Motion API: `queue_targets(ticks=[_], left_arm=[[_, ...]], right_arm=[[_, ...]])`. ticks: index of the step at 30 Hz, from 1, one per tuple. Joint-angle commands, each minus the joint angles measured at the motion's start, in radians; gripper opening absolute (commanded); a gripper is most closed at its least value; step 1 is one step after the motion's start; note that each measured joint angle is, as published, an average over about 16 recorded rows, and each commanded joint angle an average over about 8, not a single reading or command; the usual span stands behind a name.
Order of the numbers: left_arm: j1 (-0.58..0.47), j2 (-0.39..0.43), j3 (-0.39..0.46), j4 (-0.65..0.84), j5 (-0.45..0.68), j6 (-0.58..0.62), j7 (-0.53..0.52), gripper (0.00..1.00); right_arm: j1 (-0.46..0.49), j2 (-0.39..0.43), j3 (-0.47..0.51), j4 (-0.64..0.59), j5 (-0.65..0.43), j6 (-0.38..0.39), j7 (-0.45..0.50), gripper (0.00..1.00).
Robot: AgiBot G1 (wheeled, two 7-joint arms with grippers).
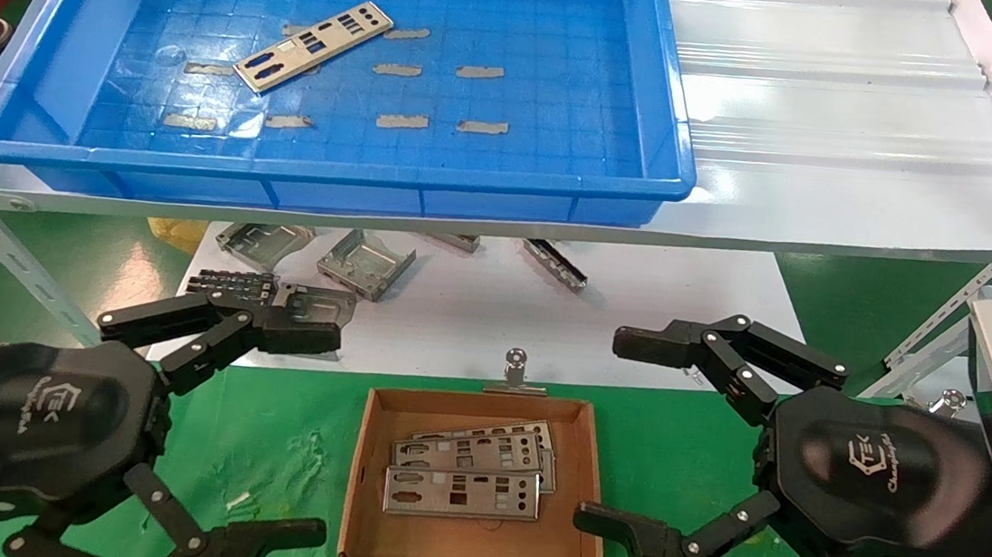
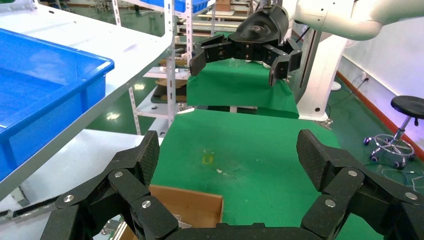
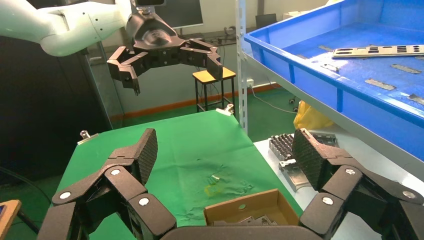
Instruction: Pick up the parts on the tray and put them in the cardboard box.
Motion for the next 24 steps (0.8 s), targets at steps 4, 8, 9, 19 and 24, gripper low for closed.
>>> queue_targets(ticks=[4,8,9,19,24], left_arm=[[0.000,0.000,0.000,0.000,0.000,0.000,0.000,1.00],[0.000,0.000,0.000,0.000,0.000,0.000,0.000,1.00],[0.000,0.000,0.000,0.000,0.000,0.000,0.000,1.00],[0.000,0.000,0.000,0.000,0.000,0.000,0.000,1.00],[0.000,0.000,0.000,0.000,0.000,0.000,0.000,1.00]], right_arm=[[0.000,0.000,0.000,0.000,0.000,0.000,0.000,1.00],[0.000,0.000,0.000,0.000,0.000,0.000,0.000,1.00],[0.000,0.000,0.000,0.000,0.000,0.000,0.000,1.00],[0.000,0.000,0.000,0.000,0.000,0.000,0.000,1.00],[0.000,0.000,0.000,0.000,0.000,0.000,0.000,1.00]])
